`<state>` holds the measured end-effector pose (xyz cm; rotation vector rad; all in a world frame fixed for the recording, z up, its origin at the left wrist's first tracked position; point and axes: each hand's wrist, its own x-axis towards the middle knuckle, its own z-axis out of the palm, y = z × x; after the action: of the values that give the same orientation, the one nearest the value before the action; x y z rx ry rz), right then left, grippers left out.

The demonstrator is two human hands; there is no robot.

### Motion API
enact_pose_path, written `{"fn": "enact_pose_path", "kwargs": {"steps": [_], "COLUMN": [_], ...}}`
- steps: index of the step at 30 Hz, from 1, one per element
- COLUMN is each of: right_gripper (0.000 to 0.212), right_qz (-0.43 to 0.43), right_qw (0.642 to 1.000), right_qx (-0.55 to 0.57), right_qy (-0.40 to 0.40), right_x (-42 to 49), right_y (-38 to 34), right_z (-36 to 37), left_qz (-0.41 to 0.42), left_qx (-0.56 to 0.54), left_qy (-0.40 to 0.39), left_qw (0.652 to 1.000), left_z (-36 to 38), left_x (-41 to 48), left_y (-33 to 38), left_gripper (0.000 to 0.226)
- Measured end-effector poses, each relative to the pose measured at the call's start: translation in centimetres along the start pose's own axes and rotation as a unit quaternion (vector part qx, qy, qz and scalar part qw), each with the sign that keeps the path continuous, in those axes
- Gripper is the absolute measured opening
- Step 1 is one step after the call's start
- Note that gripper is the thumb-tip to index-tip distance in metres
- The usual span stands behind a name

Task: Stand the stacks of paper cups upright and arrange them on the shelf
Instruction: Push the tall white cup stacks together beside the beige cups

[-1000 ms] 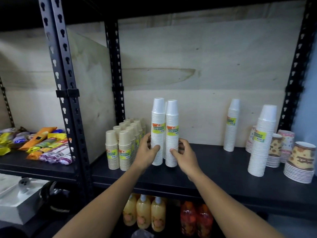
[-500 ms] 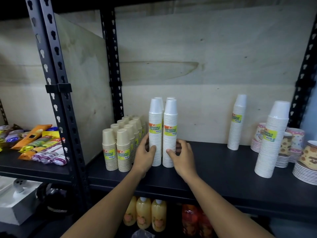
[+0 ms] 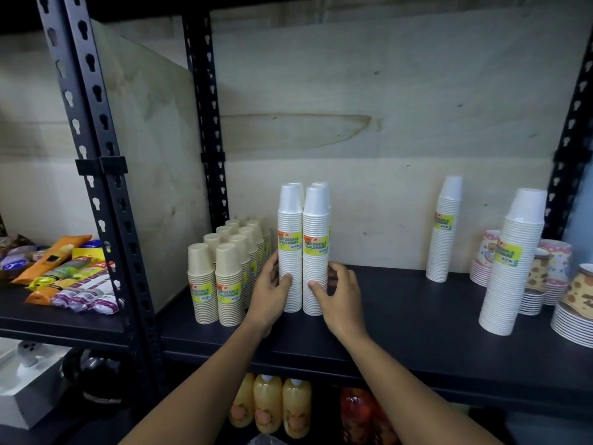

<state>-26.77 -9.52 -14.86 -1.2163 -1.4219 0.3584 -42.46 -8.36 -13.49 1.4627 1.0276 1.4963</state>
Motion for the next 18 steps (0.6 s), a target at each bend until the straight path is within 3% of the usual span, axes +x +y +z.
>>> {"fn": "enact_pose_path", "kwargs": {"steps": [12,18], "right_gripper": [0.056,0.062], "right_qz": [0.005,0.003], "right_qw": [1.000,1.000], "right_qx": [0.016,0.004], "right_qy": [0.001,-0.012], "right_x": [0.22,0.01], "right_y": [0.23,-0.05], "right_z": [0.30,-0.49], "left_qz": [-0.012,-0.009], "left_qx": [-0.001,0.029], "left_qy": [0.004,0.065], "left_qw": [1.000,0.997], "left_z": [-0.12,-0.05], "left_x": [0.00,-0.69], "left_y": [-0.10,0.29], "left_gripper": [0.070,0.081]}}
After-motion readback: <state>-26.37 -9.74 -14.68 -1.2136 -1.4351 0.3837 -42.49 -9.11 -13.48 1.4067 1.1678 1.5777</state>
